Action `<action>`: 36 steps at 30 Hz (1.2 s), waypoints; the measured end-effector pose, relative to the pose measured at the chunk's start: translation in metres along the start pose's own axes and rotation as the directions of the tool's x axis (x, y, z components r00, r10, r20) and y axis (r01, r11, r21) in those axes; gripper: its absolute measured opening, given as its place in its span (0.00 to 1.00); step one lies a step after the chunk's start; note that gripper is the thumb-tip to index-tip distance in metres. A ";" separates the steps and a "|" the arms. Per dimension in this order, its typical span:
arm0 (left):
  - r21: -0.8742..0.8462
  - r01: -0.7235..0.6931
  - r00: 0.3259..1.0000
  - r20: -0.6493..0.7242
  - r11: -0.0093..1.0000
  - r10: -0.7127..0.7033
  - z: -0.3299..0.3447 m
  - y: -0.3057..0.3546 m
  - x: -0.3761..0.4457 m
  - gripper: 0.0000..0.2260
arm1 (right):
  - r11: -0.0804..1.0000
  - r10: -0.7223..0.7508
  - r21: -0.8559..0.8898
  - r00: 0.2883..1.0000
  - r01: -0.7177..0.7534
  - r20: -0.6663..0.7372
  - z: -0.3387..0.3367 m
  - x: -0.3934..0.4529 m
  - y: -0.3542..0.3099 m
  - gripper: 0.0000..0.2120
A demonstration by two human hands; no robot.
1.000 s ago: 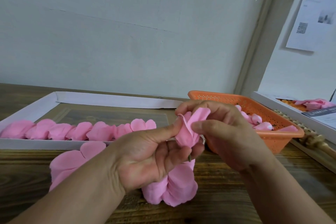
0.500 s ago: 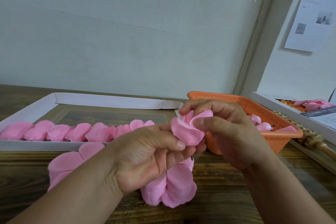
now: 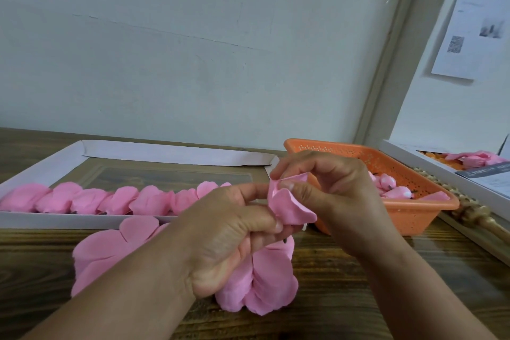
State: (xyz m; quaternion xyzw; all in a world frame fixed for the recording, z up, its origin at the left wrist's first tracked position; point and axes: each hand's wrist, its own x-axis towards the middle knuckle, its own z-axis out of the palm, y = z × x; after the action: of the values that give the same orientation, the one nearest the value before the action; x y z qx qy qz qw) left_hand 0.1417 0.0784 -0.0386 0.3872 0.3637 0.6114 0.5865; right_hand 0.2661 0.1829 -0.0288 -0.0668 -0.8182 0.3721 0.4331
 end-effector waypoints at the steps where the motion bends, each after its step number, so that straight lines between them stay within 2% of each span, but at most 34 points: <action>1: -0.001 -0.002 1.000 -0.003 1.000 0.002 0.000 -0.001 0.000 0.17 | 1.000 0.003 -0.007 1.000 -0.003 -0.005 0.001 0.000 0.001 0.06; 5: -0.016 -0.002 0.999 -0.038 1.000 0.002 -0.002 -0.004 0.002 0.15 | 0.999 0.032 -0.027 0.998 -0.034 -0.058 0.002 0.000 0.006 0.08; 9: -0.013 -0.002 0.998 -0.060 1.000 0.001 -0.002 -0.005 0.002 0.08 | 0.997 0.067 -0.014 0.991 -0.070 -0.116 0.008 -0.001 0.007 0.07; 16: 0.002 0.038 0.993 -0.115 0.999 -0.038 -0.001 -0.008 0.002 0.20 | 0.993 0.111 -0.020 0.982 -0.115 -0.155 0.011 0.000 0.008 0.11; 20: 0.079 0.026 0.985 -0.170 0.996 -0.013 0.004 -0.013 0.002 0.24 | 0.993 0.107 -0.031 0.983 -0.113 -0.152 0.012 0.000 0.012 0.13; 23: 0.069 -0.002 0.976 -0.216 0.998 0.017 0.007 -0.016 0.003 0.25 | 0.993 0.110 -0.027 0.983 -0.115 -0.146 0.013 0.000 0.014 0.12; 30: -0.015 0.012 0.983 -0.183 1.000 -0.015 0.004 -0.016 0.006 0.20 | 0.990 0.139 0.020 0.979 -0.138 -0.148 0.014 -0.001 0.015 0.06; 33: -0.022 -0.012 0.988 -0.155 1.000 0.008 0.002 -0.013 0.006 0.15 | 0.983 0.141 0.140 0.980 -0.121 -0.138 0.013 -0.002 0.014 0.05; 36: -0.063 -0.017 0.988 -0.154 0.998 0.007 -0.004 -0.008 0.006 0.13 | 0.948 0.166 0.302 0.963 -0.097 -0.210 0.007 0.001 0.013 0.07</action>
State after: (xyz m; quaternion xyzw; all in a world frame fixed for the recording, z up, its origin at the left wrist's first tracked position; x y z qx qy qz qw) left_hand 0.1421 0.0843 -0.0474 0.3220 0.3858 0.6543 0.5652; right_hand 0.2575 0.1891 -0.0393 -0.1008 -0.6921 0.5055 0.5053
